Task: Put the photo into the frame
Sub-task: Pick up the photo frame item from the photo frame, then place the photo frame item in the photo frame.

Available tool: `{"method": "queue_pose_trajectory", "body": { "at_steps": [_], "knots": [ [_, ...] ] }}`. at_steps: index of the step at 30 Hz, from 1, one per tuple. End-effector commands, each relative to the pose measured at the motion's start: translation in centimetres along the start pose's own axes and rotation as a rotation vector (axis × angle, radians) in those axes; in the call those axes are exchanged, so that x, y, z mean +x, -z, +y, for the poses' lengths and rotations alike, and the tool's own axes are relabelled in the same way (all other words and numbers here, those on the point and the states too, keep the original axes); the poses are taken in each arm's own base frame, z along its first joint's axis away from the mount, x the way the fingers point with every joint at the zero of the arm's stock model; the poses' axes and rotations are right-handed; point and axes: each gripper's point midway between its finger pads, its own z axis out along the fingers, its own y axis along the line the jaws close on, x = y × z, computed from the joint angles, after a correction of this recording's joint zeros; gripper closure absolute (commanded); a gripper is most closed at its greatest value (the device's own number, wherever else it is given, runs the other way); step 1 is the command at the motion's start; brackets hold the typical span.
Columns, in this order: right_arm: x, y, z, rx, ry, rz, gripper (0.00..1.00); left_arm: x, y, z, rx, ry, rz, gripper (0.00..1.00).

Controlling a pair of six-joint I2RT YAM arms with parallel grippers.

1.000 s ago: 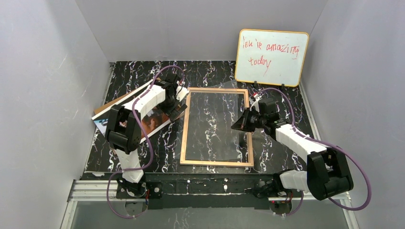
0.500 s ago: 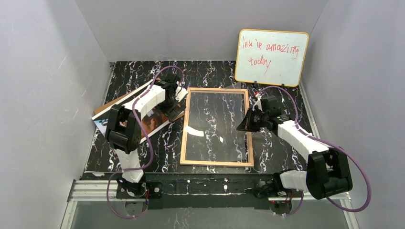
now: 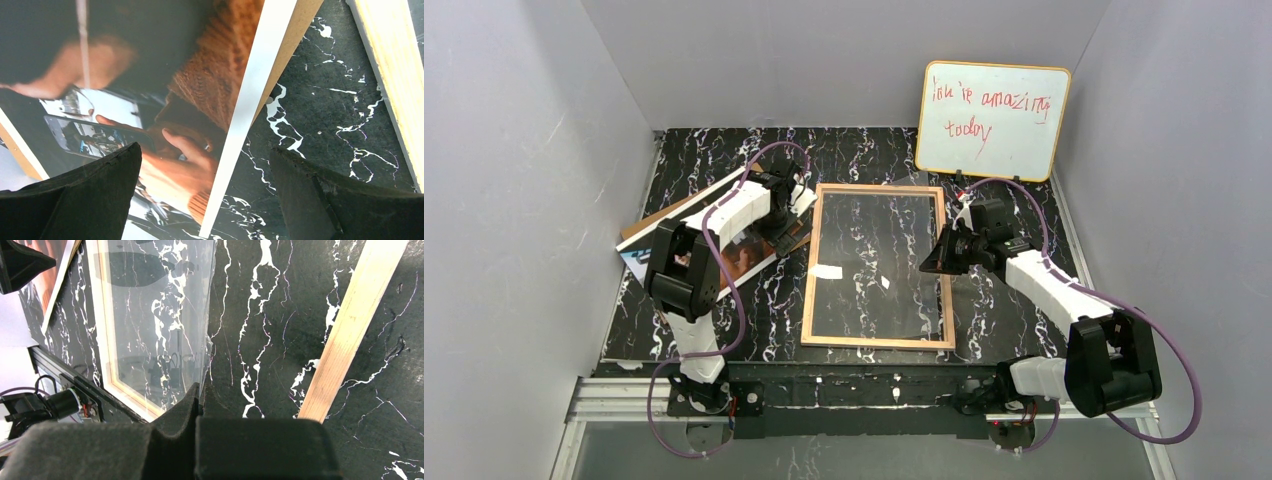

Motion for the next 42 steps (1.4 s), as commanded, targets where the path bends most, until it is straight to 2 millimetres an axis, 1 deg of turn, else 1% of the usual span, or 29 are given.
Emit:
{"method": "queue_pose_trajectory", "body": {
  "at_steps": [1,10,19,25,32,38,42],
  "knots": [
    [-1.7,0.7,0.8,-0.01,0.043,-0.042,0.99,0.4,0.0,0.0,0.002,0.001,0.012,0.02],
    [-1.5,1.0,0.3,0.009,0.045,-0.025,0.99,0.3,-0.3,-0.1,0.007,0.0,0.017,0.02],
    [-2.2,1.2,0.7,0.0,0.046,-0.034,0.99,0.1,-0.6,-0.2,0.014,0.003,0.015,0.02],
    [-2.4,1.4,0.2,0.03,0.05,-0.034,0.99,0.1,-0.8,-0.5,0.028,-0.008,0.02,0.02],
    [-2.5,1.0,0.6,0.01,0.048,-0.011,0.99,0.0,-0.8,-0.6,0.031,-0.008,0.02,0.02],
    [-2.6,1.0,-0.3,0.052,0.051,0.008,0.99,-0.1,-0.9,-0.7,0.031,-0.008,0.019,0.02],
    [-2.9,1.3,-0.1,0.042,0.051,0.003,0.99,-0.3,-1.0,-0.7,0.032,-0.007,0.018,0.02]
  ]
}}
